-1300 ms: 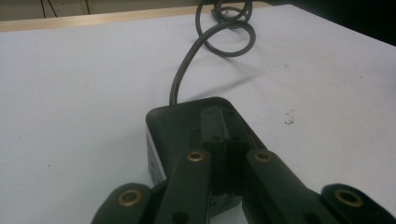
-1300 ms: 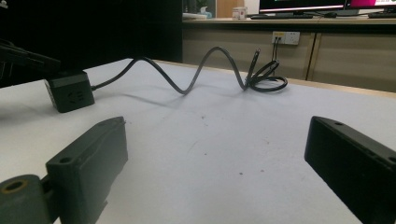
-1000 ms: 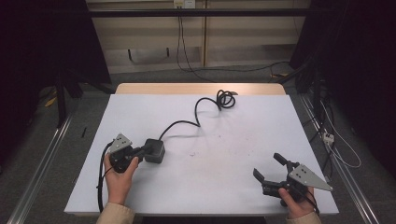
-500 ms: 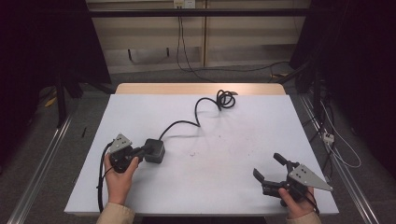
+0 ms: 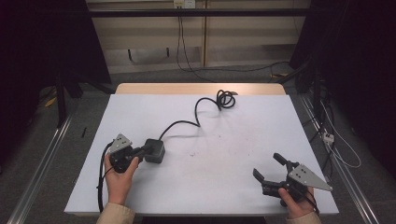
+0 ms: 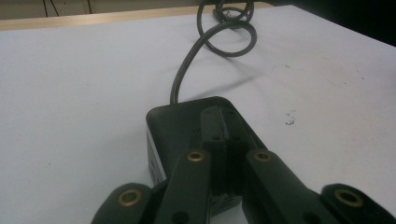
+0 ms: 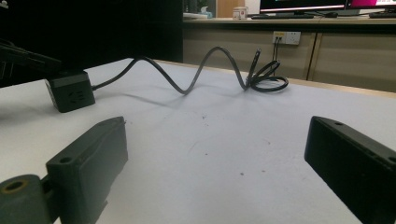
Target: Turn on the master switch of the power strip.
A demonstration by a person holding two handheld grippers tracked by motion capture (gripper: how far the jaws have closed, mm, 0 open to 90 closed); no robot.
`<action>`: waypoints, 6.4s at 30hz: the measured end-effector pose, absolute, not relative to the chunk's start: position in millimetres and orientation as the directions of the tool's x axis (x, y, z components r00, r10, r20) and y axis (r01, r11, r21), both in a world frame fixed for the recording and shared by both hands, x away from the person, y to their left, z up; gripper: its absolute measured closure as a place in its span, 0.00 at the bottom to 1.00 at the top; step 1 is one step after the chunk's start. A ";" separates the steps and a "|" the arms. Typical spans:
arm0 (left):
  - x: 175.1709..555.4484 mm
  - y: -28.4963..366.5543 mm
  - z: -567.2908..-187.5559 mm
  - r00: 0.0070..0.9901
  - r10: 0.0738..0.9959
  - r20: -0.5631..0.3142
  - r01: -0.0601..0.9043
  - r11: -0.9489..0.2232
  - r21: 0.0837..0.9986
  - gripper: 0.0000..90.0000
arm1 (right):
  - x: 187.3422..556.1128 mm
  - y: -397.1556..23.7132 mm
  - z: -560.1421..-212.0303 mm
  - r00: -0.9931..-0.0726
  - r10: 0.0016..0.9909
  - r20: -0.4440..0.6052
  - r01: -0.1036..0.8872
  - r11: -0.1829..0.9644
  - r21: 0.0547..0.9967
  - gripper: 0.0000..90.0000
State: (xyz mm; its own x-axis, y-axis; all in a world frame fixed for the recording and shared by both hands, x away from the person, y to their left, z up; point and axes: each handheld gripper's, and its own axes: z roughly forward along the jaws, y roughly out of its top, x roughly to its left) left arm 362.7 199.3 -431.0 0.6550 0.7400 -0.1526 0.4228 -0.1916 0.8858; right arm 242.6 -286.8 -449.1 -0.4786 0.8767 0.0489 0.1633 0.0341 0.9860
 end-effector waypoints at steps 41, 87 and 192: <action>360.0 194.8 -429.2 0.640 0.759 -0.119 0.424 -0.219 0.879 1.00 | 242.9 -285.7 -449.6 -0.480 0.876 0.046 0.162 0.036 0.986 0.06; 360.7 194.6 -427.5 0.629 0.765 -0.140 0.439 -0.202 0.875 1.00 | 242.6 -286.8 -449.0 -0.479 0.876 0.052 0.162 0.031 0.986 0.06; 342.7 242.5 -429.6 0.695 0.697 -0.180 0.429 -0.200 0.881 0.07 | 242.9 -287.2 -448.0 -0.490 0.870 0.055 0.165 0.030 0.986 0.06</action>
